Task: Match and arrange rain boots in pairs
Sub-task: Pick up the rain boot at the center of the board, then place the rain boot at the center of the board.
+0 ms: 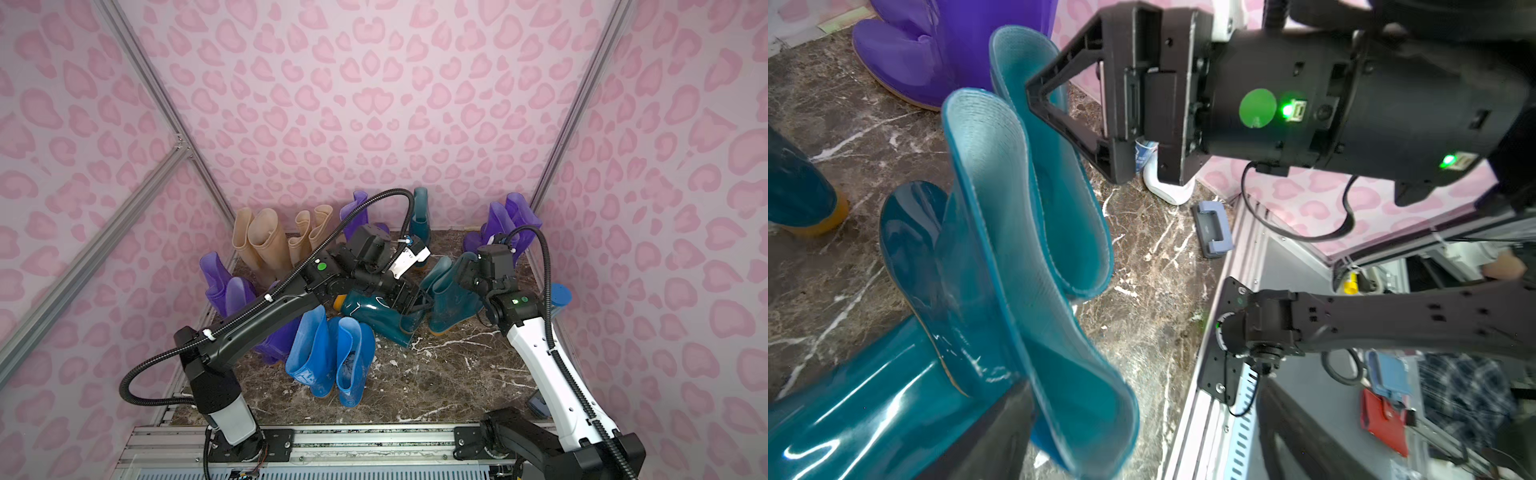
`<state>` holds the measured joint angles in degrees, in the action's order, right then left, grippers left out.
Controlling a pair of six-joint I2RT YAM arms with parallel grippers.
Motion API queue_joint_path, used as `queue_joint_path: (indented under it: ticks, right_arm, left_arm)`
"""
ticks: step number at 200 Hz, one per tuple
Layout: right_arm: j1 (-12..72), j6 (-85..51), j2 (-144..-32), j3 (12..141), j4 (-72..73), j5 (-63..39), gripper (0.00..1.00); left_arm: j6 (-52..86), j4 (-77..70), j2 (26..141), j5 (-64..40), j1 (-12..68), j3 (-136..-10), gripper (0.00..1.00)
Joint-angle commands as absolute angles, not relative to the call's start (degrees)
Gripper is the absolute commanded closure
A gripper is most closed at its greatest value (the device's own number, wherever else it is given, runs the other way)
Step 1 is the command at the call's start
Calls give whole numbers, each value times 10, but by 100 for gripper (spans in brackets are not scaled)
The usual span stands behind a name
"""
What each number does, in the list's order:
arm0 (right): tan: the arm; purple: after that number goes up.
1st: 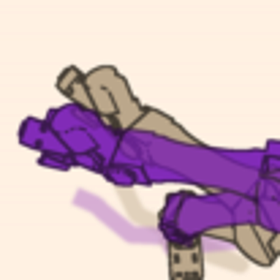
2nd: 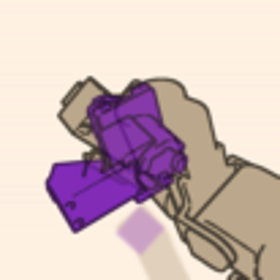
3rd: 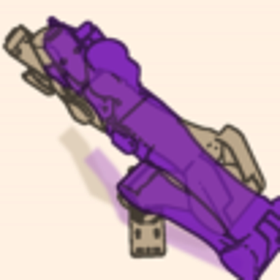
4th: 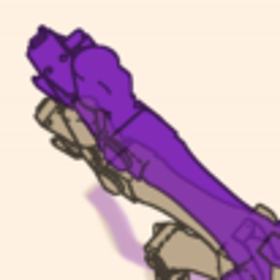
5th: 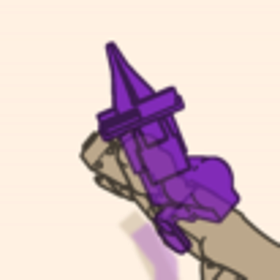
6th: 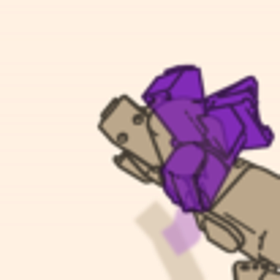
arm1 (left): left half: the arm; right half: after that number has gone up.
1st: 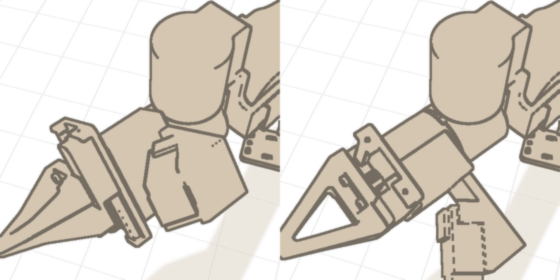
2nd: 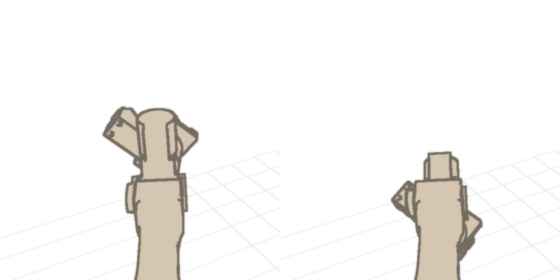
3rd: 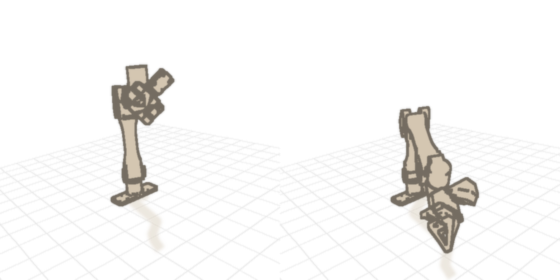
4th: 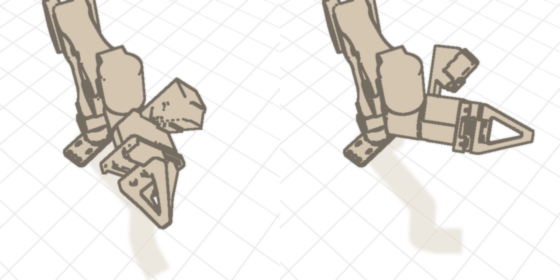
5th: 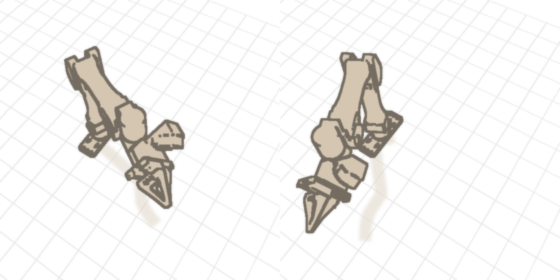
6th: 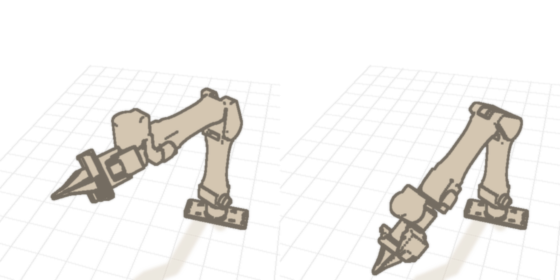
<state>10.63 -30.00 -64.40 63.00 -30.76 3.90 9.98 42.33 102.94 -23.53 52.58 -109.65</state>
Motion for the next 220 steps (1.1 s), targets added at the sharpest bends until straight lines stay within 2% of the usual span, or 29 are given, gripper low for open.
queue_joint_path:
  ticks: [1,11,23,35,45,59,80,122,150,220]
  right_arm:
    - [93,-311,-657,620,-264,-22,35]
    - [86,-306,-662,620,-262,-36,46]
    - [76,-302,-663,618,-264,-39,66]
    - [65,-291,-656,618,-264,-39,87]
    - [55,-279,-649,624,-269,-34,100]
    - [45,-259,-635,638,-280,-13,100]
    - [14,-223,-625,659,-306,-38,100]
    - [-45,-222,-585,620,-327,-135,100]
    - [-70,-229,-549,585,-317,-184,100]
    - [-71,-224,-510,589,-322,-216,100]
  left_arm:
    - [87,457,1050,-160,527,-1116,21]
    - [79,461,1057,-140,526,-1120,25]
    - [73,456,1064,-133,527,-1117,30]
    - [68,450,1076,-143,526,-1120,45]
    - [68,449,1087,-149,527,-1129,58]
    - [74,454,1103,-171,526,-1147,78]
    - [90,453,1120,-215,526,-1176,97]
    - [165,396,1128,-308,535,-1199,98]
    - [215,347,1127,-323,553,-1187,98]
    - [269,296,1122,-309,582,-1169,98]
